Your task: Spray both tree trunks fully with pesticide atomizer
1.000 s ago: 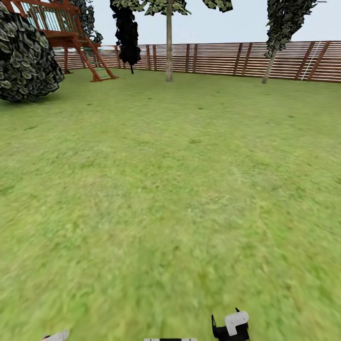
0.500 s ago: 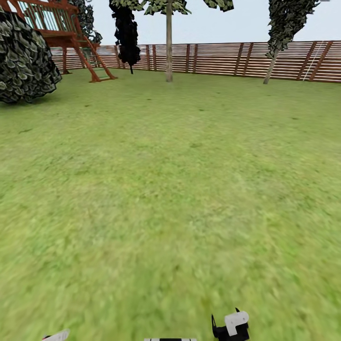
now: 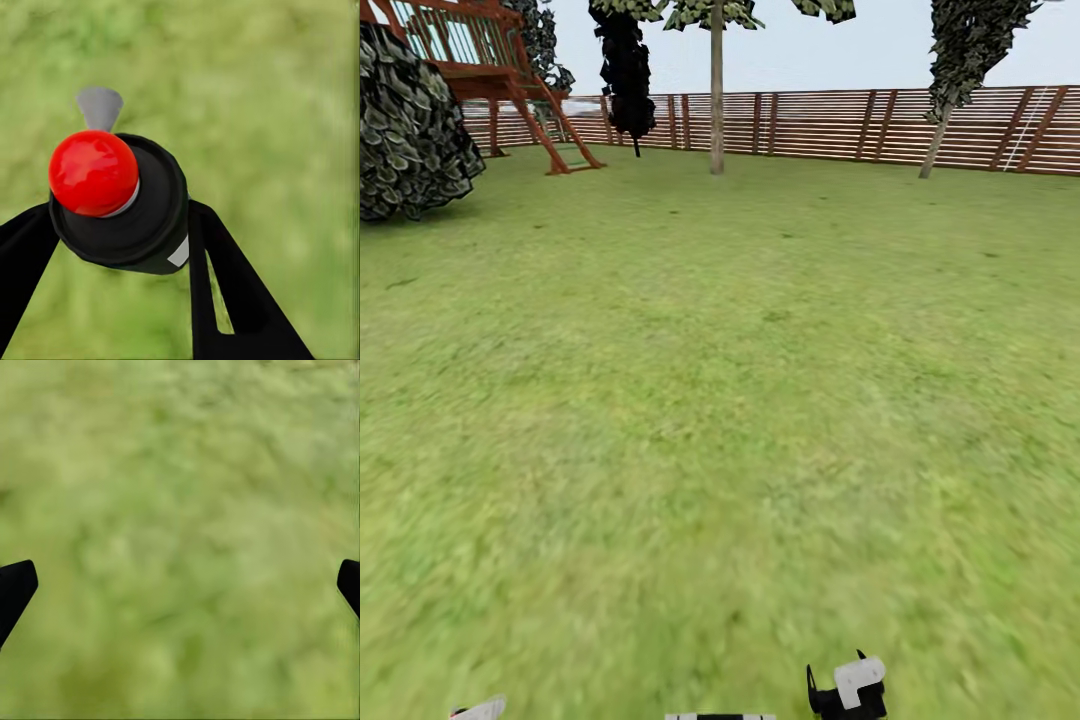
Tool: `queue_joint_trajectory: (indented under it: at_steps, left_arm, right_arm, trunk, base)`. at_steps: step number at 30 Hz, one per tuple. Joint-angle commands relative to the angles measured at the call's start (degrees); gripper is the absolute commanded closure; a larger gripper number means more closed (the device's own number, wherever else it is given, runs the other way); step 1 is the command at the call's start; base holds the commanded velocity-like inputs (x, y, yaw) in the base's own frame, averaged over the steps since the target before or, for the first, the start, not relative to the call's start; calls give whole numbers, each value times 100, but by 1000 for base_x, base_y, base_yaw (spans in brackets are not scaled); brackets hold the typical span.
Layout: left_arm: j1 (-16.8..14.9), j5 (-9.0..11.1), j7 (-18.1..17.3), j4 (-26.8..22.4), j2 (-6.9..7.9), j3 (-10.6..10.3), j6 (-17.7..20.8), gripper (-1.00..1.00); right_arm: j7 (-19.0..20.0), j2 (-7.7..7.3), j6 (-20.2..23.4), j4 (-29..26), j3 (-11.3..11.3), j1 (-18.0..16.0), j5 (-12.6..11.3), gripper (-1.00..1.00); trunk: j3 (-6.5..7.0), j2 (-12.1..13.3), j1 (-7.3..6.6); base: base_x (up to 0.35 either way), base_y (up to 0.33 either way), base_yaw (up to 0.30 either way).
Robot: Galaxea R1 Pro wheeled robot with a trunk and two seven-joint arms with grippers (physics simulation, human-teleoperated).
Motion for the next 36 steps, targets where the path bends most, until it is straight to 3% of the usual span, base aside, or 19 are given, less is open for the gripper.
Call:
queue_joint_trajectory:
  at_steps: [1, 36]
  left_arm:
    - [0, 0, -1, 0, 0, 2, -1, 100]
    - [0, -1, -1, 2, 0, 2, 1, 100]
  right_arm:
    - [0, 0, 0, 0, 0, 0, 0, -100]
    - [0, 0, 3, 0, 0, 0, 0, -100]
  trunk:
    - [0, 0, 0]
    - [0, 0, 0]
  base:
    - [344, 0, 0]
    - [344, 0, 0]
